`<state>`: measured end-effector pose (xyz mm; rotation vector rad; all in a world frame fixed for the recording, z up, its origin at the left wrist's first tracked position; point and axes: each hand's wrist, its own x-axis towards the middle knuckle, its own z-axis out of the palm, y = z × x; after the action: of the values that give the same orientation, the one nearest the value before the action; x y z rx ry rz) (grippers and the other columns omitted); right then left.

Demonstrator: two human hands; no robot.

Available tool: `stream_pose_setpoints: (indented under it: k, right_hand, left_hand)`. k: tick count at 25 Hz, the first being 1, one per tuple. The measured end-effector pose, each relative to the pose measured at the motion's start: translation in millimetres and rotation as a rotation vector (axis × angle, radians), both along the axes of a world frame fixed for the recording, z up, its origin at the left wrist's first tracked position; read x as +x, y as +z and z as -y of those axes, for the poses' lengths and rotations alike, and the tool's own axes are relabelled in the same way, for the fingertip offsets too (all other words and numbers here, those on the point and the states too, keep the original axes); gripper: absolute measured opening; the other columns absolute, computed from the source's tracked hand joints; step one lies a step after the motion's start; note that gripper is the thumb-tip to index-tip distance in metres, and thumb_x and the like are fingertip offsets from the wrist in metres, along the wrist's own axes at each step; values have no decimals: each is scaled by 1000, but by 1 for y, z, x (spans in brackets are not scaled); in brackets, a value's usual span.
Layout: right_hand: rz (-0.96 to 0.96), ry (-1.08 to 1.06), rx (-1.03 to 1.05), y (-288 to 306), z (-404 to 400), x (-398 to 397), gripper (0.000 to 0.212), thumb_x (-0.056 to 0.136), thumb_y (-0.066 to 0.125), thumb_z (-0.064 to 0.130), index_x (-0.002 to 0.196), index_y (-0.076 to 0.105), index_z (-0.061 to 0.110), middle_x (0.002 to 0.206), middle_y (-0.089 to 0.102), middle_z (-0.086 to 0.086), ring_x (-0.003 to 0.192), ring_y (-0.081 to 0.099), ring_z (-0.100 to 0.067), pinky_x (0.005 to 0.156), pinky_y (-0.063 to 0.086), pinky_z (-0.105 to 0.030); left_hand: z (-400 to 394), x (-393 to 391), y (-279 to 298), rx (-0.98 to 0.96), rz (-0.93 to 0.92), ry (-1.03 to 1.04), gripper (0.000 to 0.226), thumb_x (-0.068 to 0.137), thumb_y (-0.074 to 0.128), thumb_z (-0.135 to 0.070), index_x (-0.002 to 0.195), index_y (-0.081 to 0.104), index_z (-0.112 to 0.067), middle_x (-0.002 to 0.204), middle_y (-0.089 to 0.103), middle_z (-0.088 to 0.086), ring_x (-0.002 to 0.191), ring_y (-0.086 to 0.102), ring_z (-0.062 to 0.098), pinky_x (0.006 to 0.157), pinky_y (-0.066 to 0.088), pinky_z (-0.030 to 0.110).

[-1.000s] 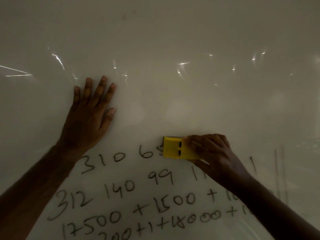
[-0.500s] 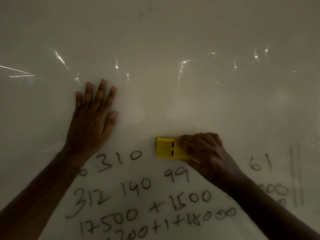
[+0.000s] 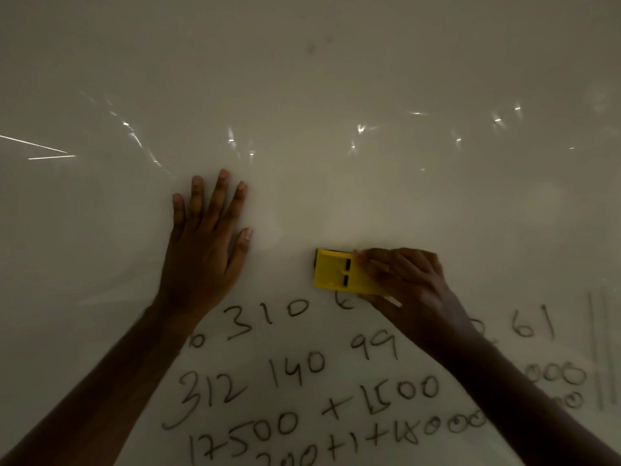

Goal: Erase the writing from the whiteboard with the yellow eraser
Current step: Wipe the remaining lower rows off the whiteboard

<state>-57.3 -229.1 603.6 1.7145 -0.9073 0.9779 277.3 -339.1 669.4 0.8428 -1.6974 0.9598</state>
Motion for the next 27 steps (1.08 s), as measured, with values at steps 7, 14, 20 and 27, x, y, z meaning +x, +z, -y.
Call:
stream_pose_setpoints:
  k: [7,14,20,27]
  right_hand:
    - [-96,-118,55,-17,-20,-32,55,98,61,42,151,51,28,145,60,3,121,61,-27,97,47,-47]
    - [25,-50,19,-2,7,46,55,99,70,38,150,56,25,144,60,7,118,60,-26,98,45,-48]
    - [-142,-94,92,-49,-13,13,57,96,65,35,151,53,25,150,56,5,125,58,-22,100,44,-45]
    - [102,-149,20,5,-11,9,56,94,69,41,147,58,25,140,63,2,119,60,-31,98,42,-46]
  left_hand:
    - [6,31,-8,39,-60,-8,71,112,32,-46,174,15,-16,182,7,11,168,-1,39,136,2,59]
    - [10,36,-9,12,-48,-16,70,112,34,-45,174,17,-15,182,10,10,168,1,39,136,0,55]
    - [13,59,-17,17,-37,-1,73,112,34,-49,174,15,-17,183,8,9,168,-3,41,136,0,57]
    - [12,58,-22,22,-50,-5,72,112,35,-45,174,15,-15,183,6,9,168,-4,40,136,-1,57]
